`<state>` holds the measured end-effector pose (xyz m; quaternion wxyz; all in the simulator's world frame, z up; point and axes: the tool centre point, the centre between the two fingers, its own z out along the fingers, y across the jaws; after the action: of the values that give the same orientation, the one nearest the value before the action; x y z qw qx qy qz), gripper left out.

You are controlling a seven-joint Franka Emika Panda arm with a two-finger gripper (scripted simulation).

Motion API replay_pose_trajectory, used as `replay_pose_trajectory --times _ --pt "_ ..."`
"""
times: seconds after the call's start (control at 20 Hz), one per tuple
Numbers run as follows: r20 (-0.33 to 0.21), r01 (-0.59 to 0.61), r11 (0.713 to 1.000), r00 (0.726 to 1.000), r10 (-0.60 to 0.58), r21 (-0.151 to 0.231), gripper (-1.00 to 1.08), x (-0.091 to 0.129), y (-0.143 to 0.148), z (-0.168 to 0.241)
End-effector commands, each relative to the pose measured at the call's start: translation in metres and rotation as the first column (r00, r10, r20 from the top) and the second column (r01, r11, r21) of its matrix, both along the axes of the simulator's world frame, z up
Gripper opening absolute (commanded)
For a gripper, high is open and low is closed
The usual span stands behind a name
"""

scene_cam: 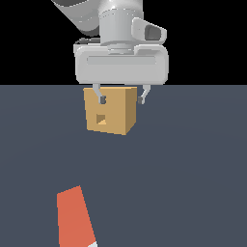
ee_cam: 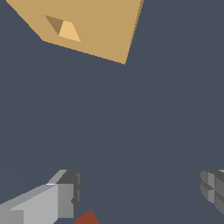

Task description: Insert the peg into the horizontal hole in a box.

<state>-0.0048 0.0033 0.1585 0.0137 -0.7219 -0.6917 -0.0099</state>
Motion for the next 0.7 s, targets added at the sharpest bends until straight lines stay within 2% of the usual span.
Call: replay_pose_trajectory --times 0.0,0.35,0.65 --pt "0.000 0.000 1.000 1.000 0.000 0.000 1.00 0.000 0.000 0.000" --pt "0.000 -0.019 1.000 1.000 0.019 -0.001 1.00 -0.003 -0.008 -0.003" --pt "0.001 -0.064 0.998 0.998 0.064 -0.004 1.00 -0.011 -0.029 -0.011"
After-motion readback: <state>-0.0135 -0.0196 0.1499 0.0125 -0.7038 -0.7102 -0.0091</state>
